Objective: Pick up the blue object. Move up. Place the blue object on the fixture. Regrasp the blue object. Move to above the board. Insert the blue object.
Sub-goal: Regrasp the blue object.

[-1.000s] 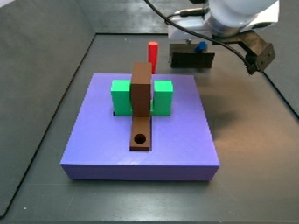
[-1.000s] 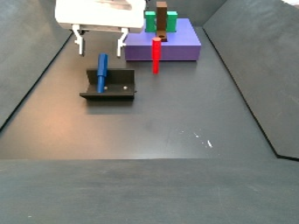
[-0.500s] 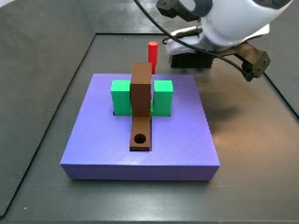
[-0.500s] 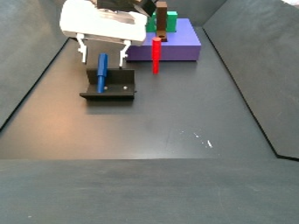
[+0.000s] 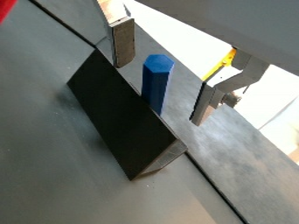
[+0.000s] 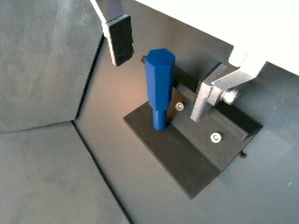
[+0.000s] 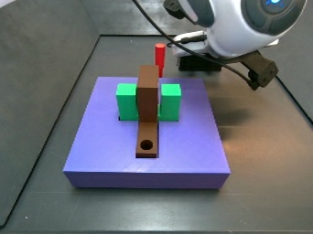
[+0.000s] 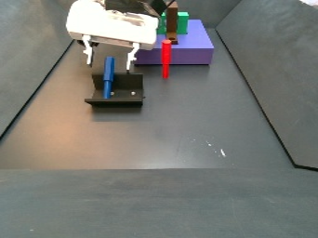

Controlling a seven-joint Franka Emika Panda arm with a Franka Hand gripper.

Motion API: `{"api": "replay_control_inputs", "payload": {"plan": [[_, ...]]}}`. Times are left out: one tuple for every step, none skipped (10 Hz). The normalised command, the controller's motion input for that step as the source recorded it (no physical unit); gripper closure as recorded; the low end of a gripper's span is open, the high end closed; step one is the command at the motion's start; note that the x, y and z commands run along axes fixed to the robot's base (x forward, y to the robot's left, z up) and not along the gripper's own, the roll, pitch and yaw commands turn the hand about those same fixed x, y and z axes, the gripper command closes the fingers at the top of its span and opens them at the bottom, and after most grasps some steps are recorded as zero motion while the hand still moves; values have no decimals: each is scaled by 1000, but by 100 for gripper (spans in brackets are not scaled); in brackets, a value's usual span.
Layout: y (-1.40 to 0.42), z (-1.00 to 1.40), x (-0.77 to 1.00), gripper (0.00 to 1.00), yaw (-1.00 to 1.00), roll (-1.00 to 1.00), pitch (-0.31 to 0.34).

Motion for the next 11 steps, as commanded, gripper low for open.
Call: {"api": "replay_control_inputs", "payload": {"plan": [[-23,0,0,0,-71,243,74],[-11,0,0,0,0,89,11],[-14,0,77,0,0,203,143],[0,0,131,0,-23,229,211],[0,0,117,0,-49,229,203],[0,0,14,0,-3,129,51],[-14,-17,0,0,0,80,0],[-26,-9,0,0,0,54,0],[0,0,0,0,0,43,0],[0,0,0,0,0,-23,0],[34,0,29,0,0,-271,0]]}}
